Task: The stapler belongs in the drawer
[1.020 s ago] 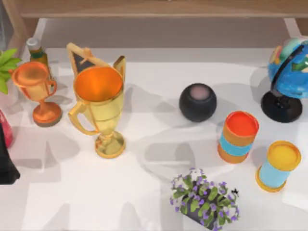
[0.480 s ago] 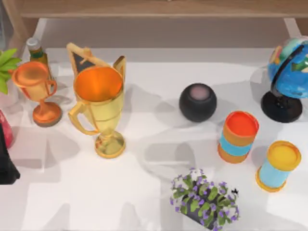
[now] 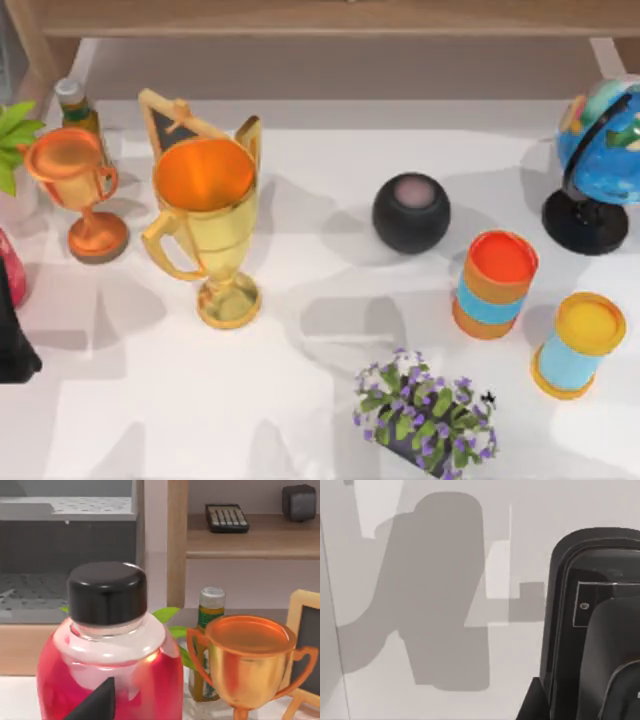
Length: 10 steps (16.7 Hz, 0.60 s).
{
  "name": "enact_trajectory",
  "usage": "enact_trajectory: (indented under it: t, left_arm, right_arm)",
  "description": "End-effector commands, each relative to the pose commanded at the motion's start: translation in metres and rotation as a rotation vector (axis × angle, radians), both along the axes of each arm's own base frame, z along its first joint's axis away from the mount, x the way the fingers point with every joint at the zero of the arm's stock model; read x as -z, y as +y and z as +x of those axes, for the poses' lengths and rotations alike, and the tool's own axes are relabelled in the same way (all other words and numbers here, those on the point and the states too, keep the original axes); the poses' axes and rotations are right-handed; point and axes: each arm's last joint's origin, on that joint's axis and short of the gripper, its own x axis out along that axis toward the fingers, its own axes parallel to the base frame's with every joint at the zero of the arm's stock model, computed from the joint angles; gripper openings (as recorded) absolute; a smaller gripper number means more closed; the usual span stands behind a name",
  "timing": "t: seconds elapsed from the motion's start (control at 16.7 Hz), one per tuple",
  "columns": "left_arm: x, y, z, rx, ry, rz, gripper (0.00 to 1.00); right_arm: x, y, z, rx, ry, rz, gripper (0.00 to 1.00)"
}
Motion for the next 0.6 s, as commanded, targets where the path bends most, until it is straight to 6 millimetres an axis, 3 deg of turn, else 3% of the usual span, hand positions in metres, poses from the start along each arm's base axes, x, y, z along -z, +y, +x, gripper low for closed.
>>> enact_trajectory:
  t: [0.24, 0.48, 0.6]
  left_arm:
    - [0.000, 0.000, 0.000, 0.000, 0.000, 0.000, 1.00]
    - [0.000, 0.000, 0.000, 0.000, 0.000, 0.000, 1.00]
    - [0.000, 0.000, 0.000, 0.000, 0.000, 0.000, 1.00]
  right_arm:
    - [0.050, -0.004, 0.004, -0.035, 0.099, 0.034, 0.00]
    - [0.051, -0.004, 0.004, -0.036, 0.103, 0.035, 0.00]
    - [0.051, -0.004, 0.004, -0.036, 0.103, 0.035, 0.15]
